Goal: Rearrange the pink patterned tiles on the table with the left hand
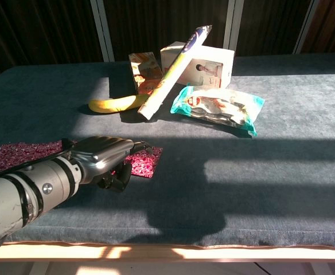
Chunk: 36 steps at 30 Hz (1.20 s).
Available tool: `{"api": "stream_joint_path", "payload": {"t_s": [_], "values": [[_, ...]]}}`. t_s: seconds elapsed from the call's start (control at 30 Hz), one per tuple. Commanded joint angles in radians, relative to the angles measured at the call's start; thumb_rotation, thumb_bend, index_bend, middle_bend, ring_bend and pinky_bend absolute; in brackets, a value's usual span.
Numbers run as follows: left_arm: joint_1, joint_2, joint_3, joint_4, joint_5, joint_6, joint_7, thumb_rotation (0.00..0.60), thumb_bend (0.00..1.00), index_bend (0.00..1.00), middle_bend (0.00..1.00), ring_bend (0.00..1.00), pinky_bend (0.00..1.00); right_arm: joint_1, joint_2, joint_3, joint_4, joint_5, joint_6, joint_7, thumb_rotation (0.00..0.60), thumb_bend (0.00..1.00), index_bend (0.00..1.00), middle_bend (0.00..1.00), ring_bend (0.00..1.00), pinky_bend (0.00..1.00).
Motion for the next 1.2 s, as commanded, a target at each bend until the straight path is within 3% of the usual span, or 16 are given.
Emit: {"api": "stream_joint_path", "payload": {"t_s": [0.03,0.47,0.83,1.2], "values": [[-0.007,-0.001,0.005,0.003,-0.008,0.002,0.003,0.6,0.99,0.16,1.0,1.0,1.0,0.0,0.001,-0.001,0.0,-0.001,-0.001,0.001,0.6,0.36,0.0,0.0,0.0,0.05],[-0.018,0.007,0.03,0.011,-0.03,0.035,0.023,0.6,0.99,0.16,1.0,1.0,1.0,0.004,-0.002,-0.003,-0.004,-0.008,-0.007,-0.01,0.6,0.36,0.0,0.0,0.0,0.05],[-0.031,0.014,0.069,-0.008,-0.086,0.035,0.057,0.6,0.93,0.17,1.0,1.0,1.0,0.004,-0.003,0.002,-0.007,0.001,-0.007,-0.011,0.6,0.36,0.0,0.0,0.0,0.05],[-0.015,0.055,0.14,-0.096,-0.024,0.066,0.051,0.6,0.91,0.18,1.0,1.0,1.0,0.004,-0.003,0.005,-0.008,0.006,-0.008,-0.012,0.6,0.36,0.0,0.0,0.0,0.05]]}}
